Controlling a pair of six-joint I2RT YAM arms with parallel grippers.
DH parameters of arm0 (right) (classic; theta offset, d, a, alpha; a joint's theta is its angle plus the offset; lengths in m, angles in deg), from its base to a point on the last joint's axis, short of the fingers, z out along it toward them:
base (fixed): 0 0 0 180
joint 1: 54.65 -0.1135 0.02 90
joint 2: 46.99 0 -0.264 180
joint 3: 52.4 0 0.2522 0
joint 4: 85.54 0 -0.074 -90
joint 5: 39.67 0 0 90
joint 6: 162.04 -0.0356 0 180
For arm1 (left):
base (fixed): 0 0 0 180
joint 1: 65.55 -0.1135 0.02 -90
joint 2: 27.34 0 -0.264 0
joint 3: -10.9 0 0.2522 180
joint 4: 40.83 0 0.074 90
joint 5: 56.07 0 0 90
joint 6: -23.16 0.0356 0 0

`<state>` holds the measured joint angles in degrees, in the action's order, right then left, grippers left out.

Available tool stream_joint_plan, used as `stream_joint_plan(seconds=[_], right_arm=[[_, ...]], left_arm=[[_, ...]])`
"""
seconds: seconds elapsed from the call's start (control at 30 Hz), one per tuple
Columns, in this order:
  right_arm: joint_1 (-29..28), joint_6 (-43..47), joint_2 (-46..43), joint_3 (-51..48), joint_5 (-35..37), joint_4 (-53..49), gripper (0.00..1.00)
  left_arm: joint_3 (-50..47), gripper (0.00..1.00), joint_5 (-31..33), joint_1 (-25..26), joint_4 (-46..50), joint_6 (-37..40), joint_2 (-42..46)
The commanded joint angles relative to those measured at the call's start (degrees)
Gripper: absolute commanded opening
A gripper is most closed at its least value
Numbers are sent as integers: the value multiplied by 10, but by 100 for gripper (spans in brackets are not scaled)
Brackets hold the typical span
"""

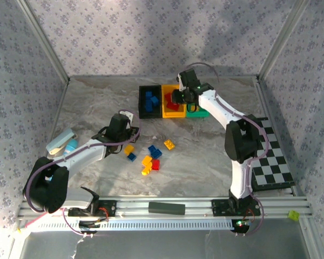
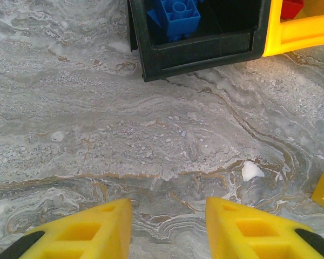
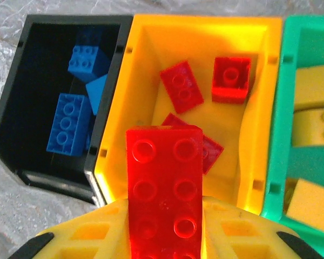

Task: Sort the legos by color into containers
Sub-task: Place the lego in the container.

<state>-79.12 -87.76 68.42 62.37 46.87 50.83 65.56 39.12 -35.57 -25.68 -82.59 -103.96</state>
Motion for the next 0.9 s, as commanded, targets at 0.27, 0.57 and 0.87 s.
stream_joint_plan(seconds=[0.27, 0.57, 0.87], right_arm=[[11, 21, 132, 158, 17, -106, 39], [0, 34, 134, 170, 35, -108, 60], [-45, 43, 25, 36, 52, -58, 61]], left_arm=[[-4, 40, -8, -4, -9, -6, 8], [-2, 40, -8, -4, -7, -6, 11], [0, 40, -12, -5, -9, -8, 1]])
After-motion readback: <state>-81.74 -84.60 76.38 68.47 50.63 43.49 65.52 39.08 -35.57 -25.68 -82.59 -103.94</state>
